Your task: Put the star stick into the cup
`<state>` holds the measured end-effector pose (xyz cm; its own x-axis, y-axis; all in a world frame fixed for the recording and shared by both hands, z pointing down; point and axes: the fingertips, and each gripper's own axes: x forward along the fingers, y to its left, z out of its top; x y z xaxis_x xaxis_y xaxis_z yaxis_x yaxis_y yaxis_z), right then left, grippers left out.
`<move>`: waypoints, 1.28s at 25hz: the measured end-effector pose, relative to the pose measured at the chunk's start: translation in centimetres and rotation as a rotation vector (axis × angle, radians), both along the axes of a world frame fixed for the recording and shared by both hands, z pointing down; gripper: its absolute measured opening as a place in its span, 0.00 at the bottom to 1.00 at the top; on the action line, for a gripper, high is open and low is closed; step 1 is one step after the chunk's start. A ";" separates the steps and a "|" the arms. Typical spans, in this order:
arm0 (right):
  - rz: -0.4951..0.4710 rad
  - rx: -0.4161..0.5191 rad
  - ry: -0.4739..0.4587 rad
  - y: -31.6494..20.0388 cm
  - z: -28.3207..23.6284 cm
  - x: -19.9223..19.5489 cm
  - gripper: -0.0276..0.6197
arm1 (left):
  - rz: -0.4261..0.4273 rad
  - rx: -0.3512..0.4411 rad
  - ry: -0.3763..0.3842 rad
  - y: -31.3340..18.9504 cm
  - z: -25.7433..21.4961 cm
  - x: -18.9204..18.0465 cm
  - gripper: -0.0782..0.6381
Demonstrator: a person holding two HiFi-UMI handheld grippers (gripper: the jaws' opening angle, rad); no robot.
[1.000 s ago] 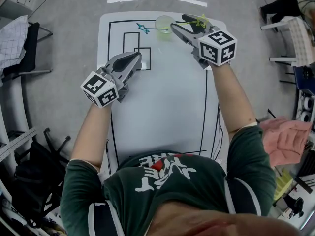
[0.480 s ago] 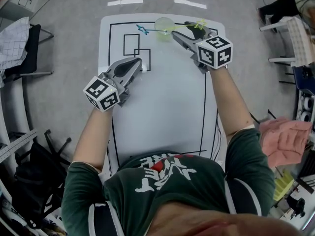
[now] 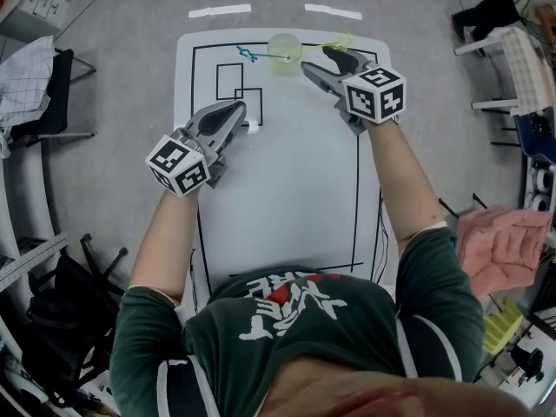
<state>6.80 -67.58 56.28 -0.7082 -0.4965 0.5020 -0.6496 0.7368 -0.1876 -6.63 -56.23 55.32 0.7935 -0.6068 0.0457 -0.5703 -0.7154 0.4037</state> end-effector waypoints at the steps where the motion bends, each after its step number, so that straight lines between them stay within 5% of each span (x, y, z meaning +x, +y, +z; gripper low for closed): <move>1: -0.008 -0.024 -0.003 0.5 0.2 0.0 0.47 | -0.003 0.001 0.002 0.0 -0.3 0.0 0.12; 7: -0.049 -0.074 -0.056 4.2 -1.3 -0.6 0.45 | -0.013 0.028 0.005 0.4 -3.4 -0.1 0.12; 13: -0.023 0.009 -0.097 5.7 -6.8 -0.3 0.14 | -0.024 0.075 0.012 1.0 -8.6 -0.5 0.12; 20: 0.005 0.143 -0.104 8.5 -13.6 -1.0 0.10 | -0.035 0.121 0.027 3.4 -14.0 -2.4 0.12; 32: 0.056 0.192 -0.135 18.4 -20.5 -5.4 0.09 | -0.013 0.182 0.059 13.3 -19.9 -9.0 0.12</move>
<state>1.44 -49.17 35.79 -0.7313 -0.6136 0.2979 -0.6687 0.7311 -0.1356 -15.66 -42.96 35.44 0.7837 -0.6110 -0.1118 -0.5591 -0.7723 0.3015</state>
